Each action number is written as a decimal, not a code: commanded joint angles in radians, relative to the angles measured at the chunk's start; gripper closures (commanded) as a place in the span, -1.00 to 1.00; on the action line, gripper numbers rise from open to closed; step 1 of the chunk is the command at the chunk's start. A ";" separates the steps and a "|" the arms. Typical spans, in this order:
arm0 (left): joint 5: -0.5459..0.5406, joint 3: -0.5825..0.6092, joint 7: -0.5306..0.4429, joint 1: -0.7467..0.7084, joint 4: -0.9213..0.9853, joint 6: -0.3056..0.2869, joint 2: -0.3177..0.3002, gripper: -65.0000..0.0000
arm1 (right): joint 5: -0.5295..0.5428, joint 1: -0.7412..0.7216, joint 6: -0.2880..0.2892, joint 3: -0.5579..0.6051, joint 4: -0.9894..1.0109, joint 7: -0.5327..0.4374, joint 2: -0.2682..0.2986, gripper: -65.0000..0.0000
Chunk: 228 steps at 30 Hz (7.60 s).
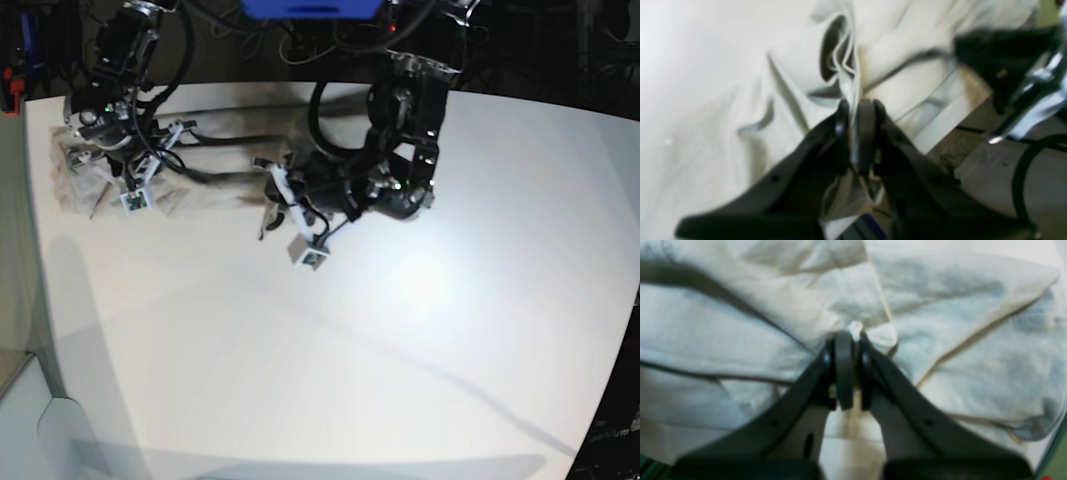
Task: Layout the t-shirt on the table in an organized manner, then fold the t-shirt properly
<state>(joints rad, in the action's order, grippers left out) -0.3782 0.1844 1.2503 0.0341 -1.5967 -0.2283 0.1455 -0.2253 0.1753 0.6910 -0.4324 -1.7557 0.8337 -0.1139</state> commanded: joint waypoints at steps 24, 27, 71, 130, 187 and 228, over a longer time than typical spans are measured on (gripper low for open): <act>-0.169 0.019 -0.134 0.007 -0.037 0.004 0.012 -0.28 | -0.007 -0.004 0.007 0.000 -0.006 0.005 0.003 1.00; -0.281 -0.013 -0.171 0.008 -0.066 0.005 -0.005 -0.28 | -0.007 -0.006 0.007 0.000 -0.006 0.005 0.003 1.00; -0.270 -0.190 -0.119 -0.007 0.215 -0.001 -0.275 0.98 | -0.007 -0.049 0.007 -0.006 -0.020 0.014 0.023 0.61; -0.265 -0.196 -0.123 0.072 0.221 -0.004 -0.350 0.98 | 0.076 -0.248 0.007 -0.319 0.251 0.353 0.079 -0.33; -0.342 -0.596 -0.034 -0.059 0.043 0.007 -0.465 0.98 | 0.663 -0.194 0.007 -0.009 -0.161 0.510 0.158 1.00; 0.031 -0.491 -0.097 0.051 0.215 0.002 -0.205 0.98 | 1.088 -0.193 0.007 0.337 -0.235 0.499 0.085 1.00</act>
<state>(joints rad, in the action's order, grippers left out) -0.3676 -0.3084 1.1236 0.0822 -1.3808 -0.2314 -0.0578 0.8356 -0.0021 0.6922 -0.0937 -1.9774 1.3579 -0.0280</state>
